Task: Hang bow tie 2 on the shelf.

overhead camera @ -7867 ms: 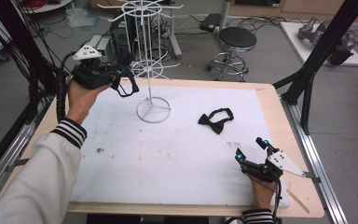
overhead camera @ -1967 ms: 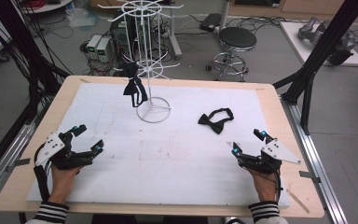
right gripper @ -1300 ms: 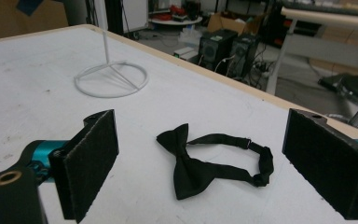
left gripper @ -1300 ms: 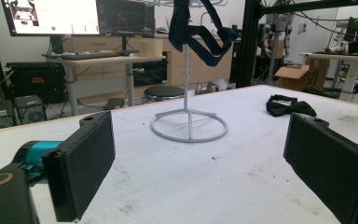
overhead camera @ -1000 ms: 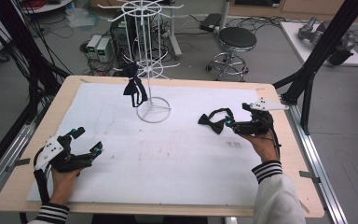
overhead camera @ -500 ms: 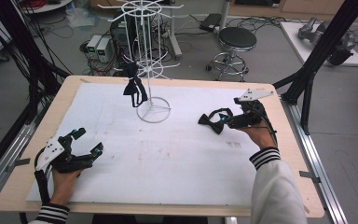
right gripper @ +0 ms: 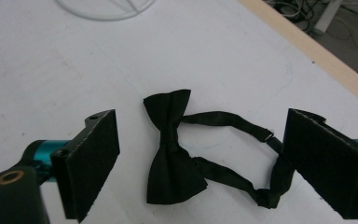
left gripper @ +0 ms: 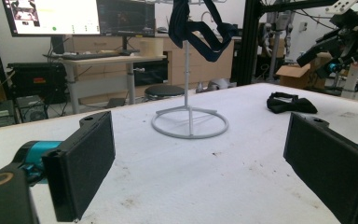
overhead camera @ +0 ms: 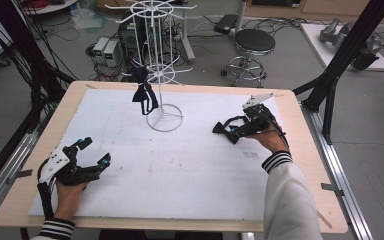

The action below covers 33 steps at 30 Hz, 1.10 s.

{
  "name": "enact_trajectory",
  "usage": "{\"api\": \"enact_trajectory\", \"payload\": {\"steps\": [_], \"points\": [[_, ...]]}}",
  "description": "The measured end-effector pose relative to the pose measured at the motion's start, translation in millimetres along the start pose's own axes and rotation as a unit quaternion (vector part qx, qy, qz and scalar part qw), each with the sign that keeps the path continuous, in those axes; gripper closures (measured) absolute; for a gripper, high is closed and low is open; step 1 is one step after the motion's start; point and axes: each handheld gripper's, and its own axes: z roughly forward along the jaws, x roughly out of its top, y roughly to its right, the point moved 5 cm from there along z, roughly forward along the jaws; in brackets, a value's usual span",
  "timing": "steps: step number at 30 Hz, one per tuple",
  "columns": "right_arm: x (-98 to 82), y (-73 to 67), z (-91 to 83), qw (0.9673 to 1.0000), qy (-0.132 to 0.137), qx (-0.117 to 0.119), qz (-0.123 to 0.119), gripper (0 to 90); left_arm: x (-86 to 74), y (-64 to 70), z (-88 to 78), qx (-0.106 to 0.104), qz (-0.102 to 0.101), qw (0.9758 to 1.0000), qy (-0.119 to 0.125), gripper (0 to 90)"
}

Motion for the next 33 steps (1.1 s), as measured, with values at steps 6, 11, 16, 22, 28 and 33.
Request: {"api": "enact_trajectory", "payload": {"steps": [6,11,16,22,28,33], "points": [[11.4,-1.8,10.6,0.9987,-0.039,0.001,-0.032,13.0,-1.5,1.1,0.7,0.001,0.002,1.0000,-0.004,9.3],[19.2,-1.8,20.2,0.9976,-0.057,0.004,-0.039,13.0,-1.6,1.4,0.6,0.000,0.002,1.0000,-0.002,9.3],[18.4,-4.4,31.7,0.9954,-0.080,0.010,-0.051,13.4,-1.8,1.3,0.7,-0.001,0.002,1.0000,-0.003,9.3],[13.3,-6.6,40.9,0.9927,-0.107,0.017,-0.054,14.8,-1.9,1.4,0.7,-0.001,0.002,1.0000,-0.004,9.3],[7.0,-6.8,46.5,0.9907,-0.124,0.035,-0.043,16.4,-1.8,1.8,0.6,-0.003,-0.001,1.0000,-0.001,9.3],[3.4,-7.9,50.7,0.9879,-0.142,0.043,-0.045,23.2,-1.9,2.0,0.6,-0.003,-0.001,1.0000,0.001,9.3]]}}
